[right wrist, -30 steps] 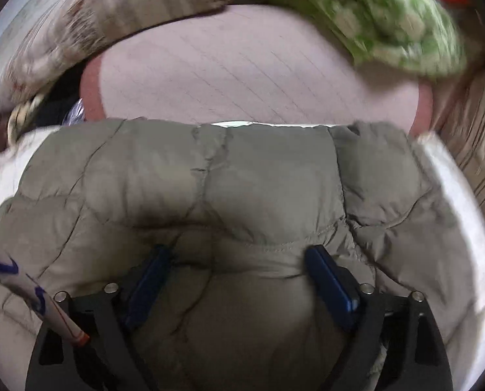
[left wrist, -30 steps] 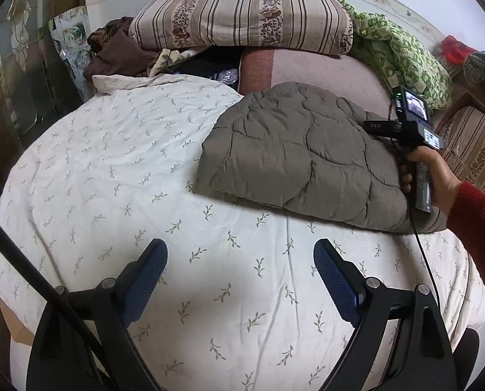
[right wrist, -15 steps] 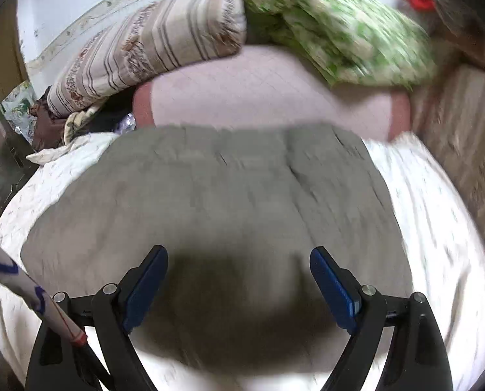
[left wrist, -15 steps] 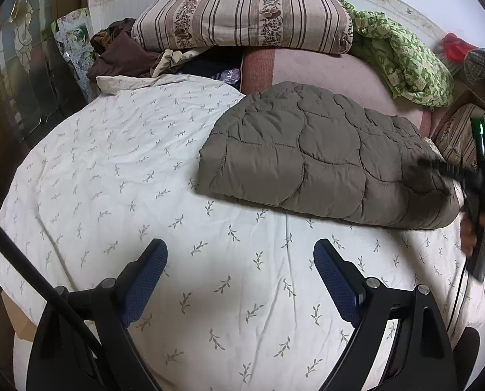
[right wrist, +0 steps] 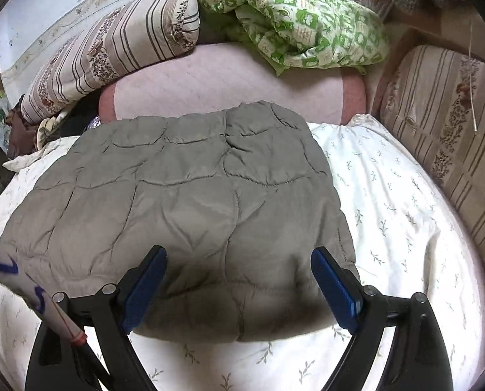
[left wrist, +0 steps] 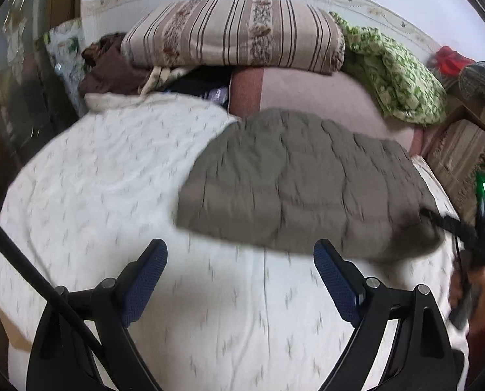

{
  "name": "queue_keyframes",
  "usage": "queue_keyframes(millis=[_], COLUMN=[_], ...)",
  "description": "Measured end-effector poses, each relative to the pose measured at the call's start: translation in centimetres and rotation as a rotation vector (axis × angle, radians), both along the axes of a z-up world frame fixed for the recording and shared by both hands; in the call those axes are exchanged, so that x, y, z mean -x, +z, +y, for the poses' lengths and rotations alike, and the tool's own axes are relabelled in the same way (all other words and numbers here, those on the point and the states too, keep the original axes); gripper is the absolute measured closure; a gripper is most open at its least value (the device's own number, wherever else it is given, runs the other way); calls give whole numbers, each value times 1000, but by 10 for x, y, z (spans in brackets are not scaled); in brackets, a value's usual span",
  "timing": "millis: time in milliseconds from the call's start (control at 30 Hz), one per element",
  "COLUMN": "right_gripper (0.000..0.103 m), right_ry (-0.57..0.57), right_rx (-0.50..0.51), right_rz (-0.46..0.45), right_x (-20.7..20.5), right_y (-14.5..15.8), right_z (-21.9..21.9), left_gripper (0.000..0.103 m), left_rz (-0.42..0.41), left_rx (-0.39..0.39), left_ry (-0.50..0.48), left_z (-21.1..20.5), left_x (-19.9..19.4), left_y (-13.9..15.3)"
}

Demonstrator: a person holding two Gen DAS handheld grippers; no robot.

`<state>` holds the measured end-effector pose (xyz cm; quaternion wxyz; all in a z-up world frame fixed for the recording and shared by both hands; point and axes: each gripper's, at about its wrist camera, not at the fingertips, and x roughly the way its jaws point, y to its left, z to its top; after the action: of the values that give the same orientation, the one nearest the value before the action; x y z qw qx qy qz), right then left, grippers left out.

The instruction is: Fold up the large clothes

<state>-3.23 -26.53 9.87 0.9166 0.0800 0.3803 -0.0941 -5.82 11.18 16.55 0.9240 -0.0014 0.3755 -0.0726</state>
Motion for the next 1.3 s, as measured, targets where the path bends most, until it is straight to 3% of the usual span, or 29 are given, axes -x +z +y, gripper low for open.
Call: queue_keyframes(millis=[167, 267, 367, 533, 633, 800, 967, 1300], right_gripper=[10, 6, 3, 3, 3, 3, 3, 3], right_ry=[-40, -44, -37, -43, -51, -27, -6, 35], right_rx=[16, -4, 18, 29, 7, 7, -7, -50], right_rz=[82, 82, 93, 59, 25, -30, -38, 1], right_x=[-14, -20, -27, -16, 7, 59, 99, 164], right_y=[-32, -38, -39, -27, -12, 16, 29, 32], right_z=[-15, -21, -19, -21, -21, -5, 23, 74], left_gripper=[12, 12, 11, 11, 11, 11, 8, 8], left_rz=[54, 202, 282, 221, 128, -86, -233, -251], left_rx=[-39, -104, -88, -36, -39, -110, -202, -185], left_ry=[7, 44, 71, 64, 81, 157, 259, 169], left_z=[-16, -23, -18, -6, 4, 17, 22, 3], left_x=[-71, -113, -128, -102, -69, 4, 59, 126], left_y=[-22, -65, -92, -69, -41, 10, 46, 64])
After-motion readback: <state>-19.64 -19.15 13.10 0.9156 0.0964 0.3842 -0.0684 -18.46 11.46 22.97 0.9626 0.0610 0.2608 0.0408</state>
